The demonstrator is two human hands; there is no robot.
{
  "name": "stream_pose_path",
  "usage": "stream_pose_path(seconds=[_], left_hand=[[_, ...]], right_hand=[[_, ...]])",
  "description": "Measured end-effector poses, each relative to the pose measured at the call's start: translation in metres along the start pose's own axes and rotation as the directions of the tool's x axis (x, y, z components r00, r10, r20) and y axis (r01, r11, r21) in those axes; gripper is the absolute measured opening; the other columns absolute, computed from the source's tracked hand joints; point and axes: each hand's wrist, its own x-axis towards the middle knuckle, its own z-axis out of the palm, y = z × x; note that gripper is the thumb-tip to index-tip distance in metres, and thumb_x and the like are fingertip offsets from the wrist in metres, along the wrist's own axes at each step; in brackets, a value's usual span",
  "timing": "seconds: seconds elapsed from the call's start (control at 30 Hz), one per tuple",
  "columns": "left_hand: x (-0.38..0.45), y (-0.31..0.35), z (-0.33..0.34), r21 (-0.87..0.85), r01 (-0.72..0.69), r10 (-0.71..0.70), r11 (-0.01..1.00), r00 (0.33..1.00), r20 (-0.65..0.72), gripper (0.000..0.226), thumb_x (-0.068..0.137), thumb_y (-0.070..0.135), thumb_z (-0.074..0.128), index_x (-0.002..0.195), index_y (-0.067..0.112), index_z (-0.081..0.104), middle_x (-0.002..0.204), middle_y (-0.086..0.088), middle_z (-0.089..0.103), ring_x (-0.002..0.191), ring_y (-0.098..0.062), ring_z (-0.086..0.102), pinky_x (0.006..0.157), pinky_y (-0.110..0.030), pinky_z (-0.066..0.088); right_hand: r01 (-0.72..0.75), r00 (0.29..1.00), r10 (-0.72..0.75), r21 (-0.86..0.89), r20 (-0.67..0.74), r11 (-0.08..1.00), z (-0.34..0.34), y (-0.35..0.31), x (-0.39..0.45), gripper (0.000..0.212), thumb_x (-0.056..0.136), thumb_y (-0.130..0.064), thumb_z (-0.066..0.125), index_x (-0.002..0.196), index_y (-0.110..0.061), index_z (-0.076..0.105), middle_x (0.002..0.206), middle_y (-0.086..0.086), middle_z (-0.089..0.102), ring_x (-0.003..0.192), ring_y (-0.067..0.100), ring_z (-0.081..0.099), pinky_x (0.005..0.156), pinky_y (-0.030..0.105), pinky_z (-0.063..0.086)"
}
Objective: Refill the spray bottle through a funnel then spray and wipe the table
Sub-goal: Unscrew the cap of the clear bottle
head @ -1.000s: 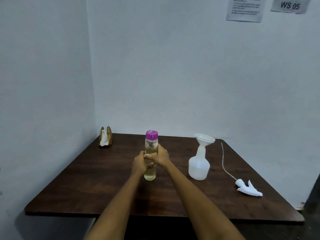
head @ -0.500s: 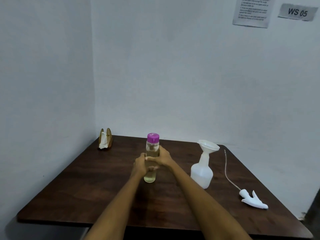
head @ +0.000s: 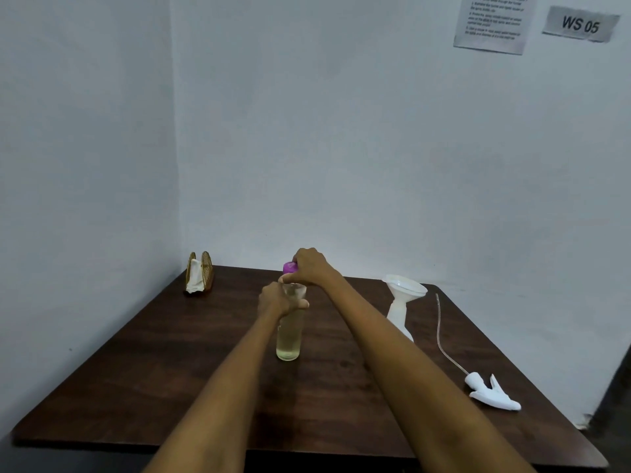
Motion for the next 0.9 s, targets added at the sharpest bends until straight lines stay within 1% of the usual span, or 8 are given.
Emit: stream_pose_path(seconds=[0.07, 0.13, 0.2, 0.23, 0.3, 0.47, 0.6, 0.9], left_hand=[[-0.001, -0.001, 0.001, 0.002, -0.002, 0.002, 1.000, 1.000, -0.006, 0.070, 0.071, 0.041, 0.078, 0.129, 0.009, 0.053, 0.126, -0.010, 0.059, 0.119, -0.025, 0.056, 0.082, -0.029, 0.046], [-0.002, -0.002, 0.002, 0.010, 0.001, 0.000, 1.000, 1.000, -0.015, 0.068, 0.071, 0.042, 0.078, 0.125, 0.008, 0.055, 0.123, -0.011, 0.061, 0.116, -0.026, 0.057, 0.079, -0.028, 0.046], [-0.003, -0.003, 0.002, 0.001, -0.003, 0.003, 1.000, 1.000, -0.023, 0.068, 0.070, 0.042, 0.079, 0.124, 0.008, 0.056, 0.121, -0.011, 0.062, 0.114, -0.026, 0.059, 0.076, -0.028, 0.044], [-0.004, -0.002, 0.001, -0.006, -0.005, 0.005, 1.000, 1.000, -0.023, 0.068, 0.070, 0.041, 0.079, 0.124, 0.007, 0.056, 0.120, -0.011, 0.062, 0.113, -0.026, 0.059, 0.076, -0.028, 0.045], [-0.005, -0.002, 0.000, -0.017, -0.003, 0.003, 1.000, 1.000, -0.020, 0.067, 0.070, 0.040, 0.080, 0.123, 0.006, 0.057, 0.120, -0.012, 0.062, 0.113, -0.027, 0.059, 0.077, -0.028, 0.046], [-0.007, -0.002, -0.003, -0.057, 0.000, 0.000, 0.998, 1.000, -0.002, 0.062, 0.066, 0.039, 0.082, 0.116, 0.007, 0.062, 0.114, -0.013, 0.066, 0.104, -0.028, 0.064, 0.075, -0.029, 0.050], [-0.009, -0.003, -0.003, -0.041, -0.014, 0.013, 0.999, 1.000, -0.020, 0.062, 0.068, 0.039, 0.081, 0.117, 0.006, 0.061, 0.115, -0.013, 0.065, 0.107, -0.027, 0.063, 0.078, -0.030, 0.049], [-0.016, -0.003, -0.004, -0.053, -0.032, 0.030, 0.998, 0.999, -0.035, 0.055, 0.071, 0.039, 0.079, 0.112, 0.004, 0.063, 0.111, -0.013, 0.067, 0.104, -0.027, 0.064, 0.076, -0.028, 0.046]], right_hand=[[0.024, 1.000, -0.023, -0.046, 0.022, 0.999, -0.002, -0.001, 0.000, 0.049, 0.084, -0.039, 0.066, 0.059, -0.014, 0.032, 0.060, -0.002, 0.034, 0.054, 0.010, 0.032, 0.049, 0.018, 0.024], [0.029, 0.999, -0.026, -0.059, 0.047, 0.998, -0.002, 0.001, 0.002, 0.042, 0.085, -0.038, 0.066, 0.062, -0.013, 0.041, 0.064, 0.001, 0.043, 0.058, 0.011, 0.039, 0.053, 0.019, 0.030], [0.059, 0.993, -0.053, -0.058, 0.103, 0.997, -0.005, 0.001, 0.003, 0.031, 0.086, -0.036, 0.066, 0.097, -0.007, 0.062, 0.095, 0.008, 0.061, 0.086, 0.021, 0.056, 0.073, 0.024, 0.042], [0.079, 0.990, -0.071, -0.064, 0.121, 0.995, -0.008, -0.001, 0.003, 0.040, 0.086, -0.034, 0.065, 0.116, -0.008, 0.059, 0.115, 0.009, 0.060, 0.104, 0.024, 0.056, 0.082, 0.026, 0.043], [0.099, 0.986, -0.090, -0.064, 0.138, 0.993, -0.011, -0.004, 0.002, 0.050, 0.086, -0.032, 0.065, 0.130, -0.011, 0.052, 0.131, 0.009, 0.054, 0.117, 0.026, 0.051, 0.085, 0.027, 0.039], [0.111, 0.982, -0.096, -0.080, 0.163, 0.991, -0.013, -0.008, 0.003, 0.050, 0.086, -0.032, 0.066, 0.130, -0.012, 0.051, 0.133, 0.009, 0.052, 0.119, 0.026, 0.050, 0.079, 0.025, 0.035], [0.120, 0.982, -0.103, -0.098, 0.158, 0.988, -0.012, -0.008, 0.001, 0.051, 0.086, -0.032, 0.065, 0.130, -0.013, 0.050, 0.133, 0.009, 0.052, 0.120, 0.026, 0.049, 0.089, 0.029, 0.040], [0.121, 0.976, -0.110, -0.050, 0.186, 0.991, -0.014, -0.005, 0.003, 0.054, 0.084, -0.029, 0.069, 0.131, -0.013, 0.048, 0.135, 0.010, 0.050, 0.119, 0.027, 0.048, 0.080, 0.024, 0.037]])
